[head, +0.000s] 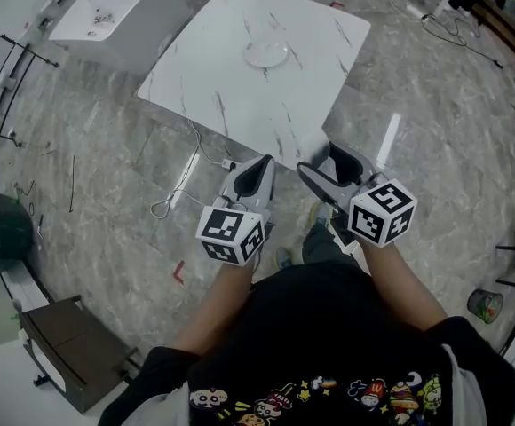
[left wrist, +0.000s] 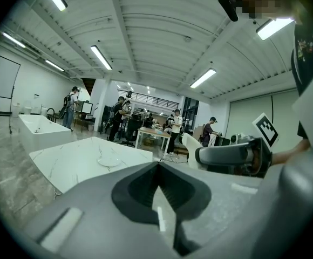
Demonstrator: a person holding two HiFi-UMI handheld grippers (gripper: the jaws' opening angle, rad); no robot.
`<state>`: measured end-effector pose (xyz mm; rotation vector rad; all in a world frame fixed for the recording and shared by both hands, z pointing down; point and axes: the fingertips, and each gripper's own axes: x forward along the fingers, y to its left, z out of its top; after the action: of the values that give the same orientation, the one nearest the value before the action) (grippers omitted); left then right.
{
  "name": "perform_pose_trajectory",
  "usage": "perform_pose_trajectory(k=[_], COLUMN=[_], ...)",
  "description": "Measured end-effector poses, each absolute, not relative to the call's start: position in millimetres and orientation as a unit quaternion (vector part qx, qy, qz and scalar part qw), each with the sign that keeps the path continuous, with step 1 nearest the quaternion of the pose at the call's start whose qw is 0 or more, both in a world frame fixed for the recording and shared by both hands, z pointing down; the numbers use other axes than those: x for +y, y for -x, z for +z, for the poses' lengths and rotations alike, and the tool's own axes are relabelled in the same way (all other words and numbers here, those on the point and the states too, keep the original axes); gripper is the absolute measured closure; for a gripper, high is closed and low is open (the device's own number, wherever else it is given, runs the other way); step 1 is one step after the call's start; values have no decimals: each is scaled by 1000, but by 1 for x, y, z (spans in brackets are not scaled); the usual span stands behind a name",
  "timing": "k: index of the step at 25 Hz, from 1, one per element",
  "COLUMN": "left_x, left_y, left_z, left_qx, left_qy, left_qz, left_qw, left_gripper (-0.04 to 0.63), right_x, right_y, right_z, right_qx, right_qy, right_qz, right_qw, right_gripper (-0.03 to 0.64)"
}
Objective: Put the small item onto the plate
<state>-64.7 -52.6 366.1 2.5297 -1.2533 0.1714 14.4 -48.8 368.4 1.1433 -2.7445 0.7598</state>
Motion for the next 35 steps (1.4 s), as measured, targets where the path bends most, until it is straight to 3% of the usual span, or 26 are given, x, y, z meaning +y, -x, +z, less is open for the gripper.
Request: perform_pose_trajectory(k=[21, 35], left_x=[-142, -170], left_y=[4, 3], left_z=[381, 410], left_qx=[-477, -499], left_qy=[-858, -840], left_qz=[100, 100], left_qw=[164, 189], left_gripper=[594, 594], right_x=[-146, -183], right_y=[-71, -73], right_z=[394, 413], right_qx=[-909, -913], right_qy=[-314, -295], right_qz=[271, 275], right_qw=[44, 59], right_gripper=[288, 288])
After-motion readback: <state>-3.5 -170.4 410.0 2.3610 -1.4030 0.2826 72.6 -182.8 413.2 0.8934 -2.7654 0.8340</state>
